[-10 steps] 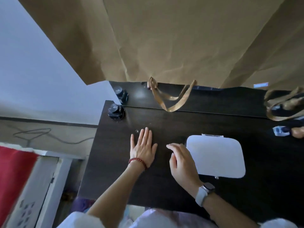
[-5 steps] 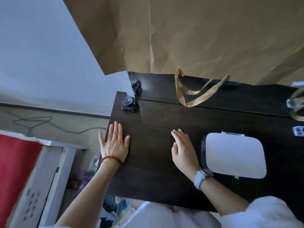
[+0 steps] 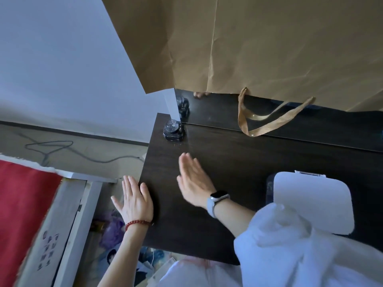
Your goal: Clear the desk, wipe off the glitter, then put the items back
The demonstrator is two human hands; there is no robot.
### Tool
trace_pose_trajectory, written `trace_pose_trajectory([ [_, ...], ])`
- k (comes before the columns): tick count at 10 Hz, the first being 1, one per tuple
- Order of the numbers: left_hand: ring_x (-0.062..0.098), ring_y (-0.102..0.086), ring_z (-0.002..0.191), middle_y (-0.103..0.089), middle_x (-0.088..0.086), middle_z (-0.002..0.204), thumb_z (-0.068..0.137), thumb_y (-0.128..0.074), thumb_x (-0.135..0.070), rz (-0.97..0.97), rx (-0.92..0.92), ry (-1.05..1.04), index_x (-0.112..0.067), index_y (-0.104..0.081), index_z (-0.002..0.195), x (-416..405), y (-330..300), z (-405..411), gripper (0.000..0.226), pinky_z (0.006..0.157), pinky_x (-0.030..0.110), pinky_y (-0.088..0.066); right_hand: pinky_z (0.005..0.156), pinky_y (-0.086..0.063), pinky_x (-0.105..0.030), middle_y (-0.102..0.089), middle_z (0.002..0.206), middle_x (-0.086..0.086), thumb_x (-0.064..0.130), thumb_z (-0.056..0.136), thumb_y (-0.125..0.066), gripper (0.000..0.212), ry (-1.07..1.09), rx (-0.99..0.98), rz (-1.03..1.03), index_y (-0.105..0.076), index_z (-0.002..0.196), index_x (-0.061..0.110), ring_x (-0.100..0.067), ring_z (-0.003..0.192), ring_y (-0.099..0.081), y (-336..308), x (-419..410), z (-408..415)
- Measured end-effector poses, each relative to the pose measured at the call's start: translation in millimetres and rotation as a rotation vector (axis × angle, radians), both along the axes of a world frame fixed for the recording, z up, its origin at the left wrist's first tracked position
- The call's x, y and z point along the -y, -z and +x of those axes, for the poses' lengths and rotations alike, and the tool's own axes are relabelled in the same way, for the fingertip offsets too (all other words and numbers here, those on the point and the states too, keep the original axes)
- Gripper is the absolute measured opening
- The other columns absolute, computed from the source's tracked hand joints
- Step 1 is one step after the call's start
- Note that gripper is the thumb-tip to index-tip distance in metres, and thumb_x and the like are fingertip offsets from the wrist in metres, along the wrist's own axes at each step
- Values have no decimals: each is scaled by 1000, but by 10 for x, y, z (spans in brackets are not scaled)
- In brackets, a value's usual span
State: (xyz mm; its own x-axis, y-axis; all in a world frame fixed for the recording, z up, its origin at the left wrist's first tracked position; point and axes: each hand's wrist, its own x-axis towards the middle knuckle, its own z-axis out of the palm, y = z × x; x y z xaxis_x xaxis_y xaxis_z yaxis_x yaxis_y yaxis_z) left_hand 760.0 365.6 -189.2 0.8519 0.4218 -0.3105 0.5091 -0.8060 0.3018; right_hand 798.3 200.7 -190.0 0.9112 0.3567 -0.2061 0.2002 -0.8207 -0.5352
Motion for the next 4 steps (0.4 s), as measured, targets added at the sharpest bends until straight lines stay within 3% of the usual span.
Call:
trace_pose_trajectory([
  [1,16,-11,142,-16,6,154,97,-22,-24,-53,68,-12,-9,-18,143,-22,-19,-39,48,114,51,-1,117,4,-36,-13,153,-19,26,93,-17,57,-195,-38,82,-9,142,-3,-27,142,-7,-52,-142,-227],
  [2,24,-17,141,-23,12,151,96,-24,-25,-65,122,-9,-6,-25,140,-20,-45,-72,48,114,51,-9,117,-13,-29,-28,150,-11,17,96,-34,47,-131,-130,233,-26,141,8,-18,140,-21,-179,6,-321],
  [3,35,-35,133,-39,19,142,86,-26,-33,4,154,106,-3,-41,131,115,-77,-115,56,107,55,-27,99,-41,-30,-60,123,-6,29,88,-35,44,114,-76,384,-54,124,13,-15,117,-52,-335,283,-396],
  [4,34,-44,126,-48,16,136,82,-28,-36,23,135,239,-7,-48,126,373,-27,-155,56,102,55,-32,74,-49,-22,-62,94,2,30,85,-40,32,324,13,623,-64,100,14,-7,88,-59,-533,527,-407],
])
